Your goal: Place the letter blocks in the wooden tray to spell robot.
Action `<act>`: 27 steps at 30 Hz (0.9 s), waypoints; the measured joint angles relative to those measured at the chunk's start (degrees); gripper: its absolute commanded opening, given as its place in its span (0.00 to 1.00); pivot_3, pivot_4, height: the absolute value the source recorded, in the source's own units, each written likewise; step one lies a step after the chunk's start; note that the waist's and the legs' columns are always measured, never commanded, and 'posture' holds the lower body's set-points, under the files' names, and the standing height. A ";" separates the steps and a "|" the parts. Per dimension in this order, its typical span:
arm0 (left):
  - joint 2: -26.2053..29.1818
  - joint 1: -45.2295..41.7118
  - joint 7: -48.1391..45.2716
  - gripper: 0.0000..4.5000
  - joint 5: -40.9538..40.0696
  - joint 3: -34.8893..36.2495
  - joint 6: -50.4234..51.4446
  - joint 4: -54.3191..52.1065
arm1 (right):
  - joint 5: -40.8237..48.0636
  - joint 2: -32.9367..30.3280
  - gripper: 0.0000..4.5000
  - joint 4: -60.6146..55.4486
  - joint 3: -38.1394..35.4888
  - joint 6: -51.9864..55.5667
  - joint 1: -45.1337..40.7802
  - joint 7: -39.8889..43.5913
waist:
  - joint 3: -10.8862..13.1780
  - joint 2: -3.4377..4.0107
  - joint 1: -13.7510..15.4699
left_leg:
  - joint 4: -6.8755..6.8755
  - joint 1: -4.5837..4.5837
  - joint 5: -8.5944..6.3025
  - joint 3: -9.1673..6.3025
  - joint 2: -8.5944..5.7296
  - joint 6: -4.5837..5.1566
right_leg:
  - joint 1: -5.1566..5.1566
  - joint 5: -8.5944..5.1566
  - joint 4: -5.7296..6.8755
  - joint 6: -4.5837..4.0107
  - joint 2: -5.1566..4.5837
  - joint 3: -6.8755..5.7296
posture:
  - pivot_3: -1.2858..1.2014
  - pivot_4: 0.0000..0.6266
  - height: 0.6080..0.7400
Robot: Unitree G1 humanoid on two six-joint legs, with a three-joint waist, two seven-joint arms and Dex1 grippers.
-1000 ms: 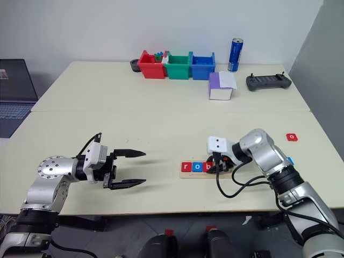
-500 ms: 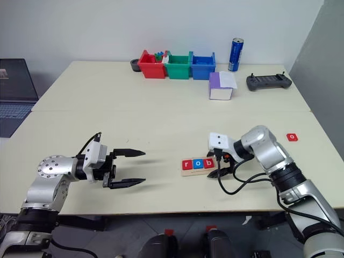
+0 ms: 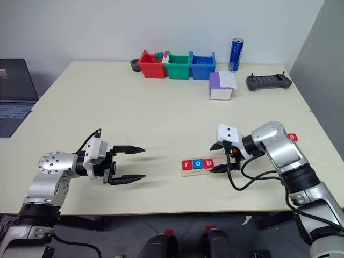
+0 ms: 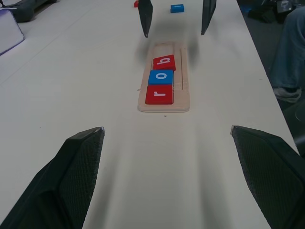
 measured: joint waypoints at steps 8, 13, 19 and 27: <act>0.19 1.84 0.34 1.00 -0.02 0.03 0.37 -1.85 | -0.28 1.96 0.31 1.27 2.07 -1.19 0.35 -0.97 | 0.00 0.00 -0.09 | 0.00 0.01 0.00 0.00 0.01 0.00 | 0.01 0.00 0.01 0.00 0.00 -0.01 | 0.52 0.24 1.00; 0.67 3.18 0.75 1.00 -0.05 0.21 1.23 -3.61 | -0.67 2.19 0.00 2.17 3.00 -2.62 1.68 -1.40 | 0.00 0.00 -0.05 | 0.00 0.01 0.00 0.00 0.01 0.00 | 0.00 0.00 0.00 0.00 0.00 -0.01 | 0.52 0.24 1.00; 1.23 3.92 1.54 1.00 -0.31 0.29 2.57 -5.72 | -1.41 3.44 0.00 4.75 3.62 -4.22 1.64 -2.07 | 0.00 0.00 -0.10 | -0.01 0.02 0.00 -0.01 0.01 0.00 | 0.01 0.00 0.01 0.00 0.00 -0.02 | 0.52 0.24 1.00; 1.44 3.93 1.58 1.00 -0.32 0.71 2.80 -5.74 | -2.64 5.39 0.00 7.49 4.36 -5.67 0.99 -3.51 | 0.00 0.00 -0.09 | -0.01 0.02 0.00 -0.01 0.01 0.00 | 0.00 0.00 0.01 0.00 0.01 -0.01 | 0.52 0.24 1.00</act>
